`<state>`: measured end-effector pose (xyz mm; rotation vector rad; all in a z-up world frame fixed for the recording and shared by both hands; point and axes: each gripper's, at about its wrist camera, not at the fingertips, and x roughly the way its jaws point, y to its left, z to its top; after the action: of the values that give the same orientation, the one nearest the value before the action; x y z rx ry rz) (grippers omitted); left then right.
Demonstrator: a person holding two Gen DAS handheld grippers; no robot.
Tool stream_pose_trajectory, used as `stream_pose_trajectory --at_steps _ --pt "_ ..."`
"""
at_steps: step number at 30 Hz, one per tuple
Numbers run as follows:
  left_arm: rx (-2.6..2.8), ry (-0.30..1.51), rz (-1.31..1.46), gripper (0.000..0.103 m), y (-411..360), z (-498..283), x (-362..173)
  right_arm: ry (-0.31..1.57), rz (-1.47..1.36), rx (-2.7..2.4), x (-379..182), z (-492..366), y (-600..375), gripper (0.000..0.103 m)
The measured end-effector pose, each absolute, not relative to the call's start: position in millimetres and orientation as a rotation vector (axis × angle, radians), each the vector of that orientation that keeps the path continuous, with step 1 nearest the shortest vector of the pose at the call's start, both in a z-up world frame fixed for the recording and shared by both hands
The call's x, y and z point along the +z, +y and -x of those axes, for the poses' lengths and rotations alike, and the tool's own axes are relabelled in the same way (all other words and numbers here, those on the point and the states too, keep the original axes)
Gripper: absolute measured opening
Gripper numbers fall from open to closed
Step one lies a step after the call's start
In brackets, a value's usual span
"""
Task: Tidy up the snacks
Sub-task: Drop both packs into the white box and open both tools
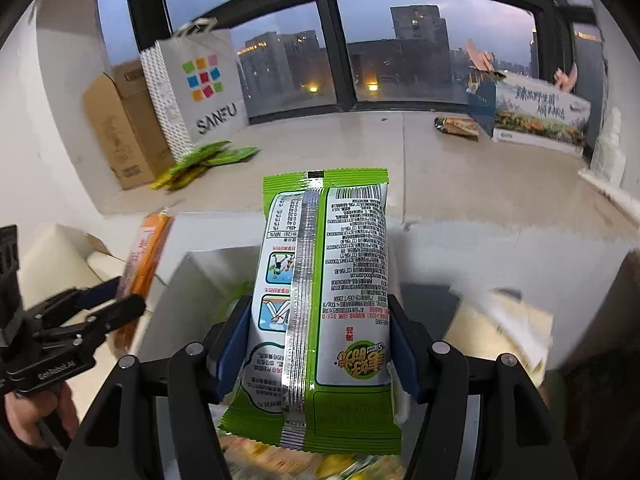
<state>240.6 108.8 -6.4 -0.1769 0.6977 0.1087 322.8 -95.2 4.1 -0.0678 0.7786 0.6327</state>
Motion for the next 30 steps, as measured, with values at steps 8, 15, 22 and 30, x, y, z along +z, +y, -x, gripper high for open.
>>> stream_pose_trajectory --at_steps 8,15,22,30 --pt "0.124 0.803 0.146 0.103 111.3 -263.2 -30.0 0.833 0.137 0.590 -7.3 -343.8 -75.8 0.103" --pt "0.129 0.818 0.121 0.103 103.4 -254.3 -34.6 0.855 0.215 0.597 -19.1 -328.7 -74.5 0.103" --pt "0.114 0.805 0.094 0.103 95.7 -235.2 -22.1 0.807 0.153 0.636 -3.8 -306.9 -90.0 0.103" --pt "0.051 0.741 0.042 0.103 65.5 -176.6 -2.5 0.702 0.065 0.764 13.5 -235.2 -131.9 0.103"
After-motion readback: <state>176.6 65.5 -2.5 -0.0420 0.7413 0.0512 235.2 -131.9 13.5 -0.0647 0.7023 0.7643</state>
